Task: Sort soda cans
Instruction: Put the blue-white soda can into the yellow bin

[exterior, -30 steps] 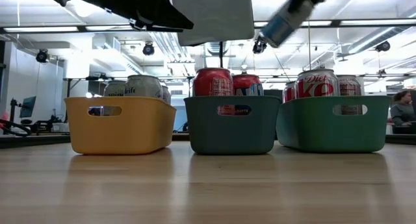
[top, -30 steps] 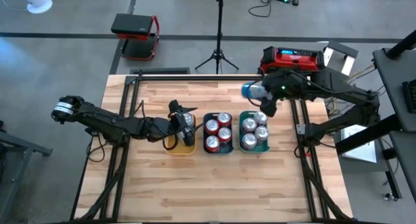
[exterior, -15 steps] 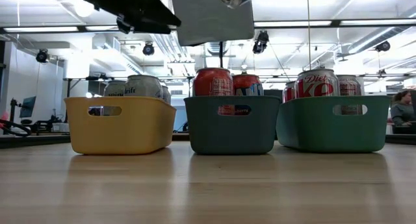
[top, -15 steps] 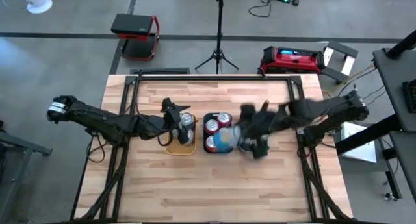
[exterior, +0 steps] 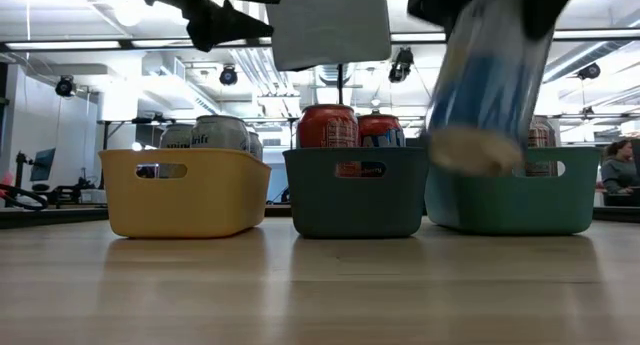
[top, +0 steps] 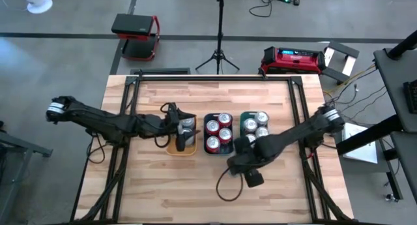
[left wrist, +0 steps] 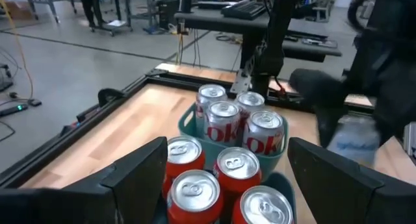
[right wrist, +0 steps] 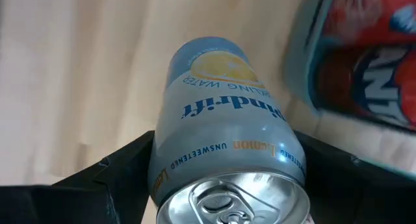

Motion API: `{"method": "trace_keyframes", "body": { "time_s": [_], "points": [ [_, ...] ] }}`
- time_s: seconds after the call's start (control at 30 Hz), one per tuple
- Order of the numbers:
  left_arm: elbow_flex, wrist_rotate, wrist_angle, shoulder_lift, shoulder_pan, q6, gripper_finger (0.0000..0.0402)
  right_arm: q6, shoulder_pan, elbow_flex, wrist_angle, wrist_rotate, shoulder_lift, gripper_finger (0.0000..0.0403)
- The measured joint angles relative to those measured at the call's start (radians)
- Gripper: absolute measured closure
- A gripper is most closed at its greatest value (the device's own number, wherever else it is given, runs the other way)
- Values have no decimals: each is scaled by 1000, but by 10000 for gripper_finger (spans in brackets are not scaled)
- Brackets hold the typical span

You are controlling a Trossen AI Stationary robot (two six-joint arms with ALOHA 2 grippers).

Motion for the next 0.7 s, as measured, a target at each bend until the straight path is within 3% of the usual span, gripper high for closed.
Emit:
{"method": "trace_keyframes", "body": {
  "time_s": [0.2,0.47,0.7],
  "points": [
    [0,-34,29,44,0,53,99,-29,-16,58,-75,-30,119,96],
    [0,-51,29,51,0,69,99,-58,-84,105,-115,-67,180,96],
    [0,-44,32,51,0,-18,99,-58,-57,164,-124,-68,264,96]
  ]
}}
